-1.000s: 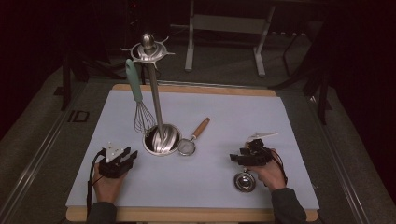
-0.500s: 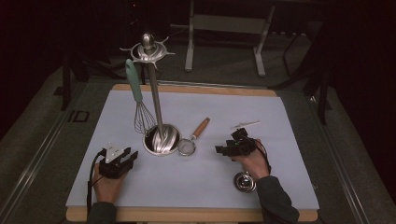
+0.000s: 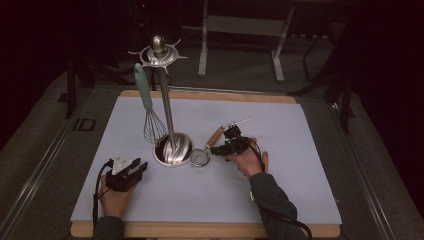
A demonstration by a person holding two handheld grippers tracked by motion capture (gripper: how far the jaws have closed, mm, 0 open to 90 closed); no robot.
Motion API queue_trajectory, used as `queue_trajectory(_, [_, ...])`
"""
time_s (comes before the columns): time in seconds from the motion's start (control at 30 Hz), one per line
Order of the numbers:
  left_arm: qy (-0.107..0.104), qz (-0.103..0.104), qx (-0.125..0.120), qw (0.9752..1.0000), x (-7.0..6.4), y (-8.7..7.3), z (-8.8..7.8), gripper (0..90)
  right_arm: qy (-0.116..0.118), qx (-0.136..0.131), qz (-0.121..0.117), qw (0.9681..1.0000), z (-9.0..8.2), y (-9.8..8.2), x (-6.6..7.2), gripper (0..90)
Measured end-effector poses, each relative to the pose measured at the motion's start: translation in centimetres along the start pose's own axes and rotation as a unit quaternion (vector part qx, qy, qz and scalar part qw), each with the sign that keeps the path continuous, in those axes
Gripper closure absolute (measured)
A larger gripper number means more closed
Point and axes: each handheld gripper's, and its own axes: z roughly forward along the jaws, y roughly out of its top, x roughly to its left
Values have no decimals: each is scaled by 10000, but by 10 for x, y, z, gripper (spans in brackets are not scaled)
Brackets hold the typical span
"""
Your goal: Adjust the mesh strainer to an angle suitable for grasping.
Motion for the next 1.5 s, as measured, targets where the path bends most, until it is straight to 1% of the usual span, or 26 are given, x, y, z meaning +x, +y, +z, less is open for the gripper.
queue_trajectory(0.03, [4,-1,1,10000,0,0,0,662,23,21,35,10000,4,2,2,281])
queue_trajectory(0.07, [2,-3,3,10000,0,0,0,662,-26,35,56,10000,8,5,3,279])
queue_trajectory(0.1, [2,-3,3,10000,0,0,0,662,-26,35,56,10000,8,5,3,279])
queue_trajectory(0.13, [2,-5,4,10000,0,0,0,662,-55,50,183,9998,17,11,5,269])
queue_trajectory(0.17, [3,-5,1,10000,0,0,0,662,-58,47,208,9998,19,13,5,265])
queue_trajectory(0.2, [5,-7,0,10000,0,0,0,662,-49,59,298,9995,22,14,5,264])
queue_trajectory(0.27, [-1,-8,5,10000,0,0,0,662,31,72,427,9991,26,17,4,259])
queue_trajectory(0.3, [-5,-14,0,10000,0,0,0,661,51,95,446,9989,28,17,4,254])
queue_trajectory(0.37, [0,-12,6,10000,0,0,0,661,31,165,446,9989,33,19,6,250])
queue_trajectory(0.43, [7,-10,4,10000,0,0,0,660,-19,222,545,9983,37,19,6,247])
queue_trajectory(0.53, [10,-13,5,10000,0,0,0,659,-7,242,731,9970,43,20,4,234])
queue_trajectory(0.63, [3,-15,7,10000,0,0,0,658,-96,344,712,9968,47,21,6,226])
queue_trajectory(0.7, [5,-15,3,10000,0,0,0,658,-175,354,685,9969,49,22,7,227])
queue_trajectory(0.83, [9,-3,-2,10000,0,0,0,657,-206,416,709,9964,53,25,10,230])
queue_trajectory(0.93, [9,-1,-5,10000,0,0,0,657,-179,399,740,9963,56,28,12,235])
queue_trajectory(1.03, [12,0,-10,10000,0,0,0,656,-145,334,946,9948,58,30,9,251])
queue_trajectory(1.13, [19,0,-10,10000,-1,0,0,655,-77,318,1049,9939,58,32,8,281])
queue_trajectory(1.2, [21,4,-9,10000,-1,0,0,656,-81,314,1059,9938,58,32,7,289])
queue_trajectory(1.23, [22,10,-11,10000,-1,0,0,655,-164,308,1078,9936,59,33,7,336])
queue_trajectory(1.33, [25,21,-7,10000,-1,0,0,655,-314,358,967,9942,60,35,9,353])
queue_trajectory(1.43, [27,16,-7,10000,-1,0,0,655,-509,391,812,9946,62,36,14,384])
queue_trajectory(1.47, [27,17,-7,10000,-1,0,0,655,-597,408,729,9947,63,37,16,401])
queue_trajectory(1.5, [27,17,-7,10000,-1,0,0,655,-716,454,593,9946,64,37,18,425])
